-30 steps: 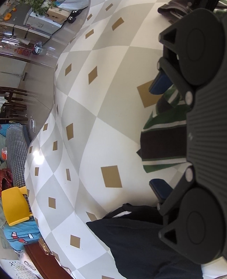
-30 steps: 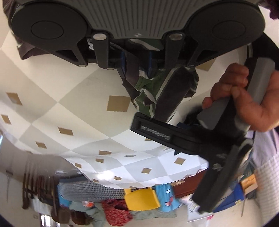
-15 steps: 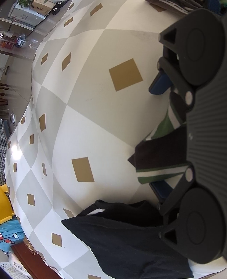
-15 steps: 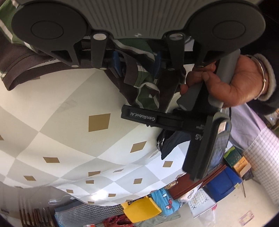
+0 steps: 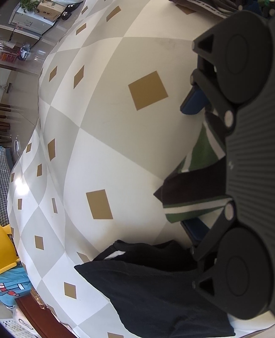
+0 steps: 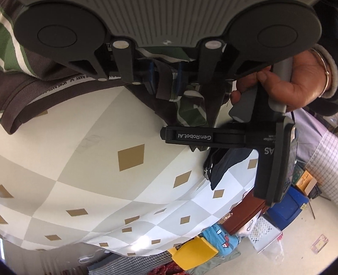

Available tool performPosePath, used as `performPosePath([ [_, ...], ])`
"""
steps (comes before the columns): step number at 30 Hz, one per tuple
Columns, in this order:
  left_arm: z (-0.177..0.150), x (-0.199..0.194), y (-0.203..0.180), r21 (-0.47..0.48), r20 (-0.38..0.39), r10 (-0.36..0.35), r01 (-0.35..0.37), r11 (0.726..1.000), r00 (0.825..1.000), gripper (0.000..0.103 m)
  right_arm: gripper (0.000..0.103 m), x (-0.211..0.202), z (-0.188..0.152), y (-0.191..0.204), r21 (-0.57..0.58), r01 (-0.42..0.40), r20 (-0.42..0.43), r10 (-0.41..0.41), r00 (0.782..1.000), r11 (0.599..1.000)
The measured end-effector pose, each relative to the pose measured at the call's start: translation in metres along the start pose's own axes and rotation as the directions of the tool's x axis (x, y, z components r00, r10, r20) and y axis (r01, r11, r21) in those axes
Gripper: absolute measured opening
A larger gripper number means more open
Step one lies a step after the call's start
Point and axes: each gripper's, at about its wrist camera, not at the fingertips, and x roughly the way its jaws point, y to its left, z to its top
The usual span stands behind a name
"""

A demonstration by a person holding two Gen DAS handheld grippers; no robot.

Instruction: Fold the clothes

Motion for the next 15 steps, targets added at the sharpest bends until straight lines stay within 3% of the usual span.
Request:
performPosePath([
  [4,0.003,-0.004,0.002,-0.008,0.012,0.001,-0.001,1.000,1.000,0.103,0.009,-0.011,0.000,0.007,-0.052,0.062,0.070,-0.058,0.996,0.997],
  [7,0.009,-0.012,0.003,-0.026,0.042,-0.003,0.004,1.000,0.999,0.103,0.008,-0.026,0.005,0.012,-0.076,0.144,0.167,-0.130,0.977,0.987],
  [11,0.018,-0.025,0.004,-0.040,0.099,-0.006,0.009,0.999,0.995,0.103,0.007,-0.041,0.013,0.017,-0.074,0.300,0.305,-0.265,0.915,0.951],
  [15,0.020,-0.034,-0.004,-0.011,0.149,-0.001,0.002,1.000,0.989,0.103,0.007,-0.043,0.020,0.024,-0.077,0.441,0.404,-0.376,0.834,0.894],
])
